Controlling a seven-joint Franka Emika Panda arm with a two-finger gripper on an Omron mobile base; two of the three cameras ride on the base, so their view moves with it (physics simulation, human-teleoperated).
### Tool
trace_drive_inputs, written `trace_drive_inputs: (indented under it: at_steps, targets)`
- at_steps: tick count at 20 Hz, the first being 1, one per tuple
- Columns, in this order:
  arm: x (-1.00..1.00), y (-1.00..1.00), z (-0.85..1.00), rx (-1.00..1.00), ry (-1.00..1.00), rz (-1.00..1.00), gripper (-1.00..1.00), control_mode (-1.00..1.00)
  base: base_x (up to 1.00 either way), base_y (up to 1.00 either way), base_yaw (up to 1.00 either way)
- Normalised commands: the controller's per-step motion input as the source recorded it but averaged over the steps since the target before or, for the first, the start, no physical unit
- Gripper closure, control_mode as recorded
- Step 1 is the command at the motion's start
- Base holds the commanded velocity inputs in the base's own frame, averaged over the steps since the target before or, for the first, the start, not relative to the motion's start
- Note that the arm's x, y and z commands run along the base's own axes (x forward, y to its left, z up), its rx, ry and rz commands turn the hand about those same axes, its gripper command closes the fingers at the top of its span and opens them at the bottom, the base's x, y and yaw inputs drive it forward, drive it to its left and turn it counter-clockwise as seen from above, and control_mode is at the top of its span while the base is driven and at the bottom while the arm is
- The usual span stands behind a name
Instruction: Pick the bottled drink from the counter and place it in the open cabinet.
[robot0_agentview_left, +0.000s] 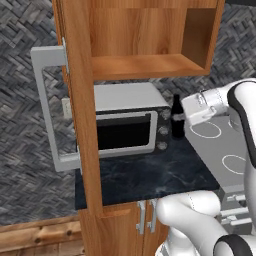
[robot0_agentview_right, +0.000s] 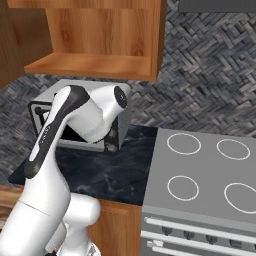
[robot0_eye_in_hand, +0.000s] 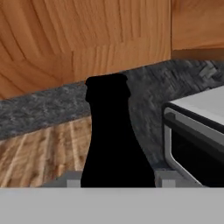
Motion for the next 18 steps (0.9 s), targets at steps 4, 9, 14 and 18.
trace_drive_inputs:
  at_steps: [4,9,14,18]
  targets:
    - [-0.05,0.0,0.5,0.0,-0.18,-0.17,1.0,-1.0,0.0,0.0,0.0]
    - [-0.01,0.0,0.47,0.0,-0.04,-0.18,1.0,-1.0,0.0,0.0,0.0]
    - [0.0,0.0,0.47,0.0,0.0,-0.13,1.0,-1.0,0.0,0.0,0.0]
    - [0.0,0.0,0.48,0.0,0.0,-0.09,1.0,-1.0,0.0,0.0,0.0]
